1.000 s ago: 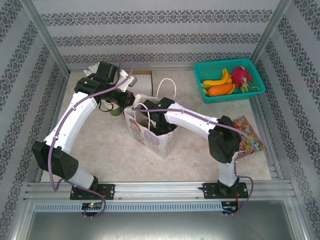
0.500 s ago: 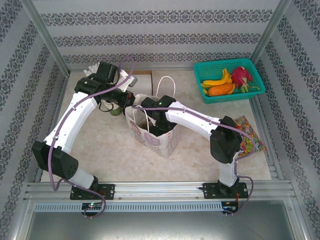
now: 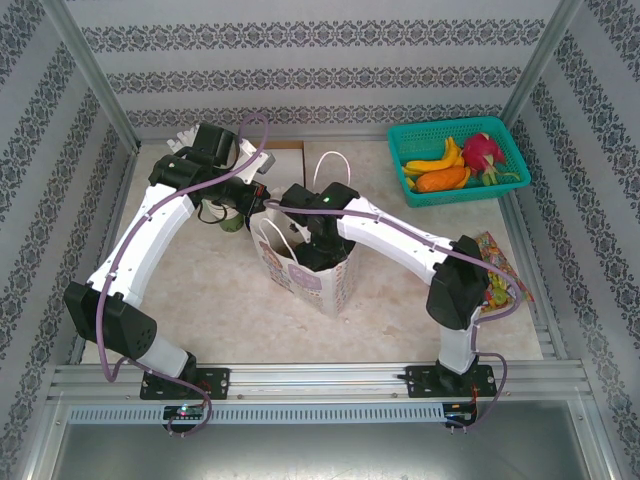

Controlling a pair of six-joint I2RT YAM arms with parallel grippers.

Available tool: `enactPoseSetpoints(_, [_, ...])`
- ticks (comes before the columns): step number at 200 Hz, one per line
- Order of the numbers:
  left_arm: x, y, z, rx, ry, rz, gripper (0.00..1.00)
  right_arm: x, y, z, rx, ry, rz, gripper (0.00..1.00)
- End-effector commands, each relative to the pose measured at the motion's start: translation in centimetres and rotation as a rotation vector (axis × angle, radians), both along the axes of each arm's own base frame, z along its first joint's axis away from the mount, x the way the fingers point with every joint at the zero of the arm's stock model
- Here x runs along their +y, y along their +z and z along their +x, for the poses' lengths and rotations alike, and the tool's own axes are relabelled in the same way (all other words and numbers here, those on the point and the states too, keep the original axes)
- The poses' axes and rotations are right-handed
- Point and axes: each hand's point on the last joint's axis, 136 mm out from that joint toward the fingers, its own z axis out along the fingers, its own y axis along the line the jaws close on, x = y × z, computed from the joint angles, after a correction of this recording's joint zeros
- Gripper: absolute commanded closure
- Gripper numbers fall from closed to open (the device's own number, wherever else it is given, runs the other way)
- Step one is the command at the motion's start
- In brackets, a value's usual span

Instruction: Pack the takeout coffee

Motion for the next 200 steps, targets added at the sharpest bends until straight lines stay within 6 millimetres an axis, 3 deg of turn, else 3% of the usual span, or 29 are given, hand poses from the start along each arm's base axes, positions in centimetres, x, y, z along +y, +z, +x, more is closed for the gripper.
enactPoseSetpoints(1, [0.1,0.6,-0.2,-0.005,0.006,-0.017,1.00,-0.5,3.1,0.4,-0.080,-0.018,0.029,0.02])
enactPoseSetpoints(89, [0.0,0.5,-0.1,0.001,0.013,-0.023,1.00,0.3,9.4,1.1,-0.237,-0.025,0.201,0.02])
enactPoseSetpoints(115, [-0.4,1.0,-0.3,0.005,0.004,-0.048,1.00,-0.4,9.5,1.8,-0.293,-0.041,0.180,0.02])
enactPoseSetpoints(155, [-1.3,1.9,-0.7,-0.002,-0.017,-0.116,1.00,0.3,7.6,2.6,-0.292,-0.015,0.125,0.02])
enactPoseSetpoints(200, [-1.0,1.4,-0.5,0.016,0.012,-0.103,1.00,1.5,10.4,2.5,-0.359,0.006,0.208,0.02])
